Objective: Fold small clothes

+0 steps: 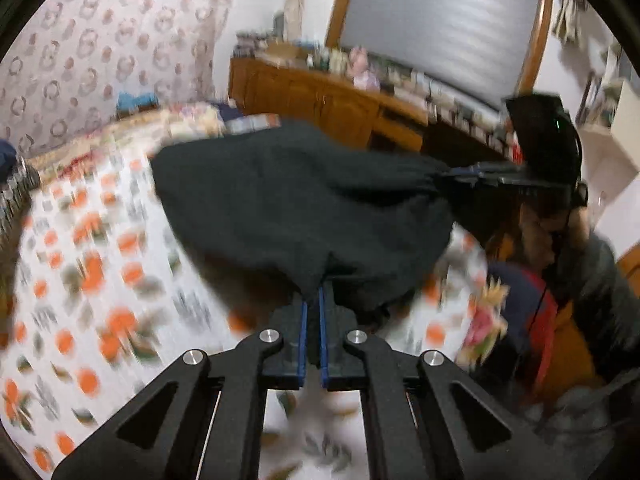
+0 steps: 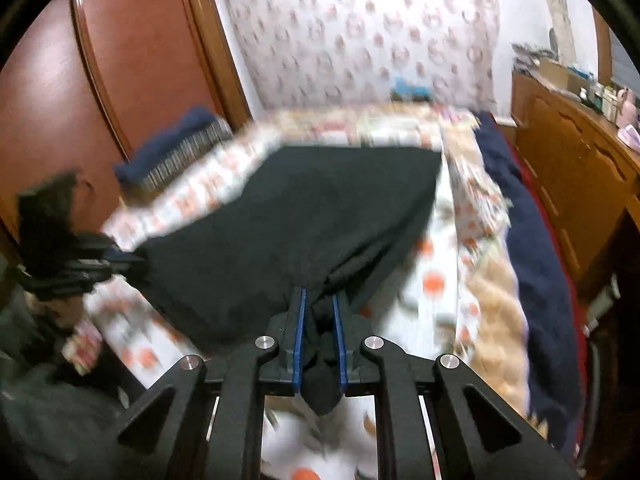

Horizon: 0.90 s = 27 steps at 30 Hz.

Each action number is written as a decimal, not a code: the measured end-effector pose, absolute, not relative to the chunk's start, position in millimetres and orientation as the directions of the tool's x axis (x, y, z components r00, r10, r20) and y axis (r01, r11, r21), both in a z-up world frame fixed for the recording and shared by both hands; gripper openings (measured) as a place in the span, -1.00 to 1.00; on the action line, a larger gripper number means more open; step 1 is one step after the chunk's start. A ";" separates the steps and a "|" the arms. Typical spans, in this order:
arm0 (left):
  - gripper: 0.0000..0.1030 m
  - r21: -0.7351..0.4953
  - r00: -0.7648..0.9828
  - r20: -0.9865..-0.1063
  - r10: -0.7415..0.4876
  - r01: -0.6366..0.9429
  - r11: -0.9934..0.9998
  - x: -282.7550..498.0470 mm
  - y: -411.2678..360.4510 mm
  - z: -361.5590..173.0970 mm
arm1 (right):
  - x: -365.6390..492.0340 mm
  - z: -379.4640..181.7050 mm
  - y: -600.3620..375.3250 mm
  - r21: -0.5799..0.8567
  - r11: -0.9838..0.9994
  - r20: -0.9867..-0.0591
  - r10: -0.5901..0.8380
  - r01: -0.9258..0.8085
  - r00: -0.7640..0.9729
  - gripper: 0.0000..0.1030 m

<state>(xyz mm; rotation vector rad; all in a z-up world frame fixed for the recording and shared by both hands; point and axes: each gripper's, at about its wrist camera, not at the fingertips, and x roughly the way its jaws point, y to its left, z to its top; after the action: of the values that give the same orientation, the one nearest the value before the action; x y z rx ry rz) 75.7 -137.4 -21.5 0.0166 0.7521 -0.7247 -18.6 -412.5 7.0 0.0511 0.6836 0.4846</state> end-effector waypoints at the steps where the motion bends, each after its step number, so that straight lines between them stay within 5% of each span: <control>1: -0.90 -0.245 0.518 -0.610 -0.600 0.597 0.764 86.0 -135.3 -9.6 | -15.0 15.8 -415.7 0.209 0.883 -0.573 0.459 -0.420 0.679 -0.76; 6: -0.90 -0.219 0.589 -0.590 -0.553 0.542 0.811 159.8 -129.2 21.2 | 39.5 53.8 -421.2 0.182 0.889 -0.515 0.450 -0.421 0.729 -0.77; 14: -0.89 -0.142 0.677 -0.602 -0.424 0.431 0.891 285.6 -123.8 18.8 | 180.2 38.1 -425.9 0.229 0.933 -0.579 0.361 -0.279 0.731 -0.71; 16: -0.77 -0.100 0.716 -0.582 -0.386 0.409 0.907 298.1 -122.5 16.1 | 198.5 34.1 -421.0 0.134 0.973 -0.596 0.231 -0.188 0.769 -0.54; 20: -0.02 -0.088 0.715 -0.582 -0.388 0.420 0.903 295.7 -110.1 3.1 | 198.4 34.6 -419.5 0.103 0.977 -0.568 0.213 -0.188 0.795 -0.17; 23: 0.23 -0.084 0.670 -0.625 -0.399 0.451 0.889 289.6 -108.4 -11.8 | 175.8 31.2 -412.2 0.052 0.970 -0.568 0.225 -0.238 0.791 -0.04; 27: 0.24 -0.088 0.619 -0.663 -0.421 0.495 0.865 284.9 -119.5 -28.3 | 167.6 14.4 -416.2 0.057 0.946 -0.603 0.286 -0.318 0.744 0.12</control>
<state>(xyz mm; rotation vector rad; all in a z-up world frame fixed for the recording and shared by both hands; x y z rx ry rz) 284.9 -119.5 -28.3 0.1073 0.7336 -0.5279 167.6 -416.2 14.4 -0.0505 0.6520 0.3310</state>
